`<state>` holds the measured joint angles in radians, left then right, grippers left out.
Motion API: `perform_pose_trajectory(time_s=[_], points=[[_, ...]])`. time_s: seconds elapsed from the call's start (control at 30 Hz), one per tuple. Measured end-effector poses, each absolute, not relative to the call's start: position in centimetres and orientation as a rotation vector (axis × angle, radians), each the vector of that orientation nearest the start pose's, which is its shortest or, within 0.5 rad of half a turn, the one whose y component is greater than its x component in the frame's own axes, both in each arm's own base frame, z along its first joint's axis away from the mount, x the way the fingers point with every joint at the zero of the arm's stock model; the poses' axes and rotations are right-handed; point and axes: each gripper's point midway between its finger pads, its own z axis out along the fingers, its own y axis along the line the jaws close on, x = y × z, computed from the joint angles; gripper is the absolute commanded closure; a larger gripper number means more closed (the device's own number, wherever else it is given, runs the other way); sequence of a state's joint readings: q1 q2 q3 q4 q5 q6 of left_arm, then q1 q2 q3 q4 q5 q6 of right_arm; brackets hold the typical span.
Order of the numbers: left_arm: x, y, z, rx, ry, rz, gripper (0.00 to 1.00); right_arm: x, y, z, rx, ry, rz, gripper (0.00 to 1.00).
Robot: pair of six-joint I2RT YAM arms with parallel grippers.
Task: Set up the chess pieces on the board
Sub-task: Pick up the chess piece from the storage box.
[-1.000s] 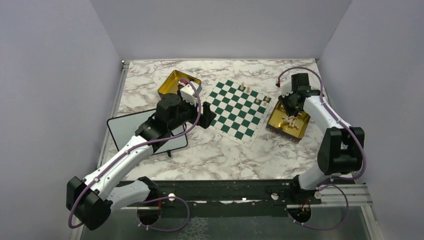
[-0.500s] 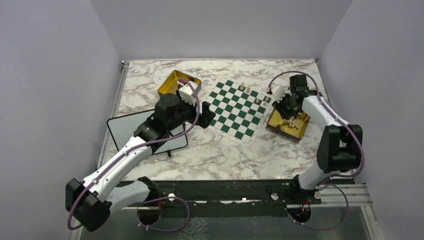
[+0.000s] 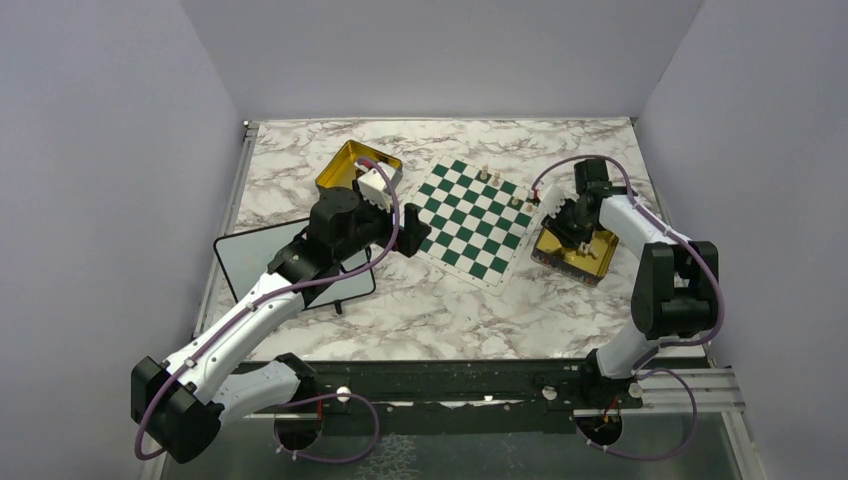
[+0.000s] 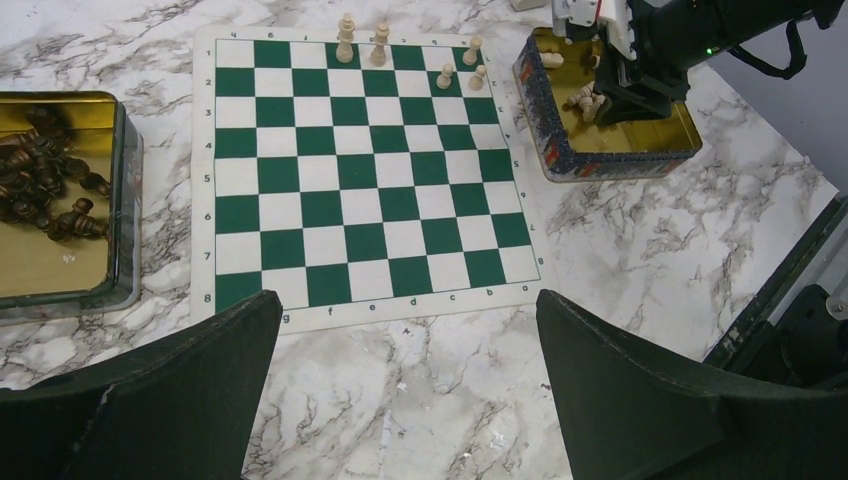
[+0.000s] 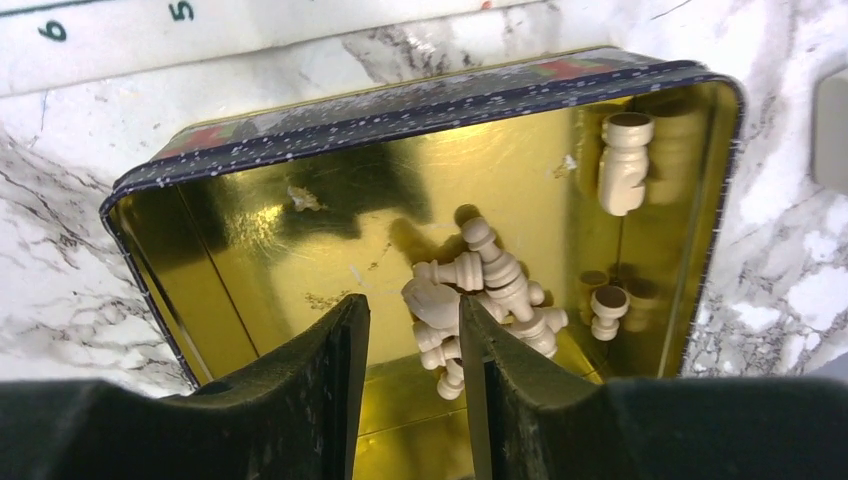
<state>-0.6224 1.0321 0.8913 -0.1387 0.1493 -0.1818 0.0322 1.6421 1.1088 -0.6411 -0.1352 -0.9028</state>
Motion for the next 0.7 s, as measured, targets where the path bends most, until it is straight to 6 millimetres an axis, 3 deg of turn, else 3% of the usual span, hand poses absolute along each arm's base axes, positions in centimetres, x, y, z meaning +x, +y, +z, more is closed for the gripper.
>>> perform_pose_trajectory(time_s=[0.17, 0.7], points=[[27.4, -23.8, 25.8, 0.521, 1.833, -0.691, 0.02, 34.8, 0.2, 5.3, -1.296, 2.424, -0.055, 0.60], [27.4, -23.7, 25.7, 0.527, 1.832, -0.686, 0.02, 35.6, -0.5, 4.7, -1.332, 2.398, -0.128, 0.70]])
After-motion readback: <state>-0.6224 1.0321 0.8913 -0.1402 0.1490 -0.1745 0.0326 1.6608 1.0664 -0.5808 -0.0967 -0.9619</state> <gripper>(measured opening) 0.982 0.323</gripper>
